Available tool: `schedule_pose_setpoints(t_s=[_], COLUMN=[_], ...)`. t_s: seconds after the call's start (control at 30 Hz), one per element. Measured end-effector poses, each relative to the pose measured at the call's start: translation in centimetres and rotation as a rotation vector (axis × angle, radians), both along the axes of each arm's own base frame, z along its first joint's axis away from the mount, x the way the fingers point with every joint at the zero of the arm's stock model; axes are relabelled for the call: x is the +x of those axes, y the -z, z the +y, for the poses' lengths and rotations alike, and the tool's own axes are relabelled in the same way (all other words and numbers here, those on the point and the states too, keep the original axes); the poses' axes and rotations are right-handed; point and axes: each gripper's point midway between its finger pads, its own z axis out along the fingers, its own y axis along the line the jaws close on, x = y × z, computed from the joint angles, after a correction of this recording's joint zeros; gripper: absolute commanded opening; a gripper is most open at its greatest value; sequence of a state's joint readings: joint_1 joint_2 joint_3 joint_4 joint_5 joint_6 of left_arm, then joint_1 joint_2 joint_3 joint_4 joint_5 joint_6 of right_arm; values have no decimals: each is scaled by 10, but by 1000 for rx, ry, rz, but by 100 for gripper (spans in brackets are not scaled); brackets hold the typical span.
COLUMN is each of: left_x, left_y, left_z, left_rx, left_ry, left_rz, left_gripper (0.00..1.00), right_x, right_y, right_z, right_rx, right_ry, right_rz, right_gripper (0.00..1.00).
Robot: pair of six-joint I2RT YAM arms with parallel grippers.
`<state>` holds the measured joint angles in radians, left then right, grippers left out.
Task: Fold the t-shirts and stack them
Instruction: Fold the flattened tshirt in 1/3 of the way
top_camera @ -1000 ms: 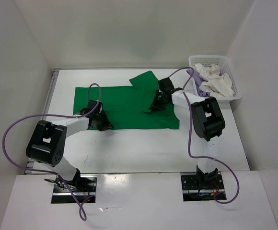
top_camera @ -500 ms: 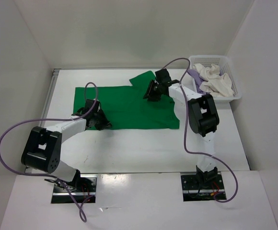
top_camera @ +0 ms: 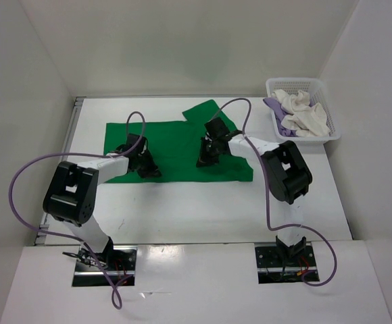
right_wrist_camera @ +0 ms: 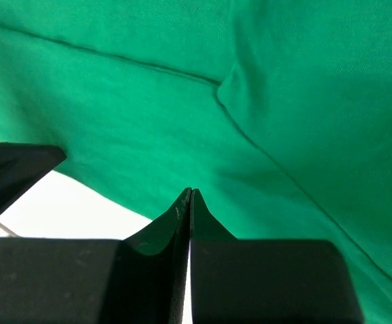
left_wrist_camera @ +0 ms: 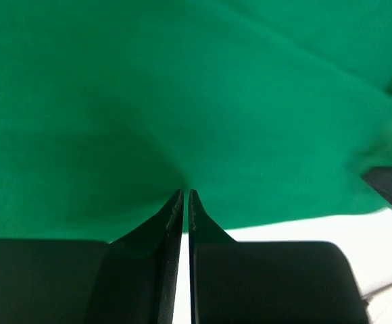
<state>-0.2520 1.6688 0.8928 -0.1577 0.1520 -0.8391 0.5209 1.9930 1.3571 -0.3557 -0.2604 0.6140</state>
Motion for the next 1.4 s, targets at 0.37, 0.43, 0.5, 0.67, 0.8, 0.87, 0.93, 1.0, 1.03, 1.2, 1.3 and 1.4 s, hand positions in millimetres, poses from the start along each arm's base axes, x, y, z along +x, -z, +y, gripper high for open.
schedule_pose_setpoints(t_s=[0.37, 0.43, 0.5, 0.67, 0.8, 0.87, 0.93, 1.0, 1.03, 1.2, 1.3, 1.4], left_x=[-12, -23, -42, -90, -122, -131, -133, -117, -103, 11, 73, 118], left_y=[14, 14, 13, 16, 16, 13, 6, -12, -26, -109, -122, -98], left_z=[4, 5, 8, 16, 18, 21, 21, 20, 20, 56, 97, 136], left_rx=[-95, -104, -99, -92, -104, -90, -81, -77, -81, -113, -77, -28], left_ry=[-1, 4, 5, 2, -8, -9, -9, -10, -15, -137, -235, -317], left_rz=[40, 47, 73, 140, 197, 213, 226, 196, 158, -138, -232, -220], left_gripper=[10, 10, 10, 10, 10, 10, 10, 10, 10, 10, 10, 15], right_x=[-22, -29, -41, -70, -91, -100, -105, -106, -104, -63, -44, -39], right_y=[27, 27, 27, 28, 28, 28, 27, 23, 19, -26, -49, -56], right_z=[-23, -27, -33, -42, -47, -48, -49, -52, -54, -44, -41, -42], right_rx=[-16, -12, -14, -16, -27, -35, -53, -83, -97, -70, -43, -39], right_ry=[53, 60, 68, 70, 60, 49, 40, 30, 30, 22, 24, 19], right_rz=[10, 11, 24, 56, 78, 94, 110, 121, 125, 14, -56, -80], right_gripper=[2, 2, 2, 3, 7, 14, 19, 26, 28, 31, 16, 11])
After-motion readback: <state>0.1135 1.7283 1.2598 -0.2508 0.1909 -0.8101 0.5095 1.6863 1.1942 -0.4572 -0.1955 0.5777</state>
